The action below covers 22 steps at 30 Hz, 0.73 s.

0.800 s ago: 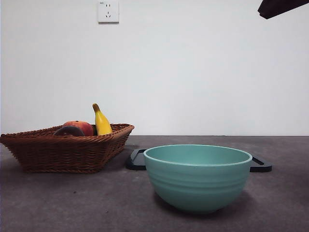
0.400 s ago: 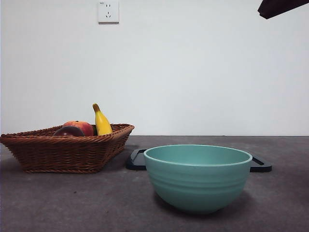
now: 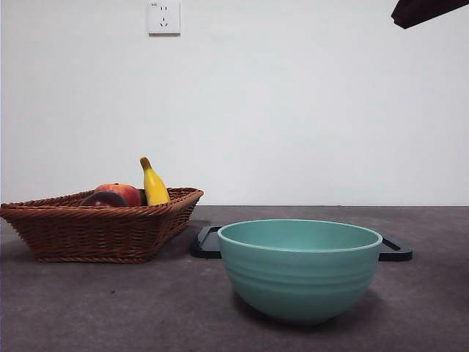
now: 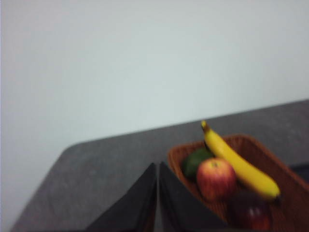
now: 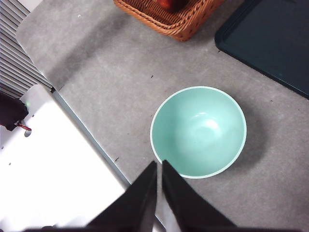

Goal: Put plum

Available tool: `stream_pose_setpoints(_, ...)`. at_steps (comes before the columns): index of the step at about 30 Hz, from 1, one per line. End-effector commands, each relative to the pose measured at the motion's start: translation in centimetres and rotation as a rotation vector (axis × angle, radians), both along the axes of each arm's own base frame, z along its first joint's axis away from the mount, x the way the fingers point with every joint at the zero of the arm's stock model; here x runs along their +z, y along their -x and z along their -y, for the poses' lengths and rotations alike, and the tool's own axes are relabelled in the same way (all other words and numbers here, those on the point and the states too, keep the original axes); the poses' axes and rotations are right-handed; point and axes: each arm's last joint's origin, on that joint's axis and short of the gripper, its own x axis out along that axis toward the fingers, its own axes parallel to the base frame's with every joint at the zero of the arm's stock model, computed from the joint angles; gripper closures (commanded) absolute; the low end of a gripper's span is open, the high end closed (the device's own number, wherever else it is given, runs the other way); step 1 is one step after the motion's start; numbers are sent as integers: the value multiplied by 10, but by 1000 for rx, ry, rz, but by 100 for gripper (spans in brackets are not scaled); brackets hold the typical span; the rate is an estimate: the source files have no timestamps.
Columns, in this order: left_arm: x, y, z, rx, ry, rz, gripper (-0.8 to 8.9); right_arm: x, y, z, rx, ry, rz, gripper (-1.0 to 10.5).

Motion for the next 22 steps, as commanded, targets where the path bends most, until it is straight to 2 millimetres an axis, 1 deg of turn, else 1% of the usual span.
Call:
stream_pose_setpoints(1,-15,1,0,9,4,2,807,6,-1,-1,10,-12,28,941)
stream_pose_setpoints(6,-37,1,-1,21,5,-13,807,6,-1,-1,10,-12,28,941)
stream_pose_setpoints(14,-58,0,-2,71,8,-73,807,6,-1,-2,10,-12,29,941)
stream_pose_setpoints(22,-77,-3,-2,72,23,-142,807,6,-1,-2,10,-14,32,941)
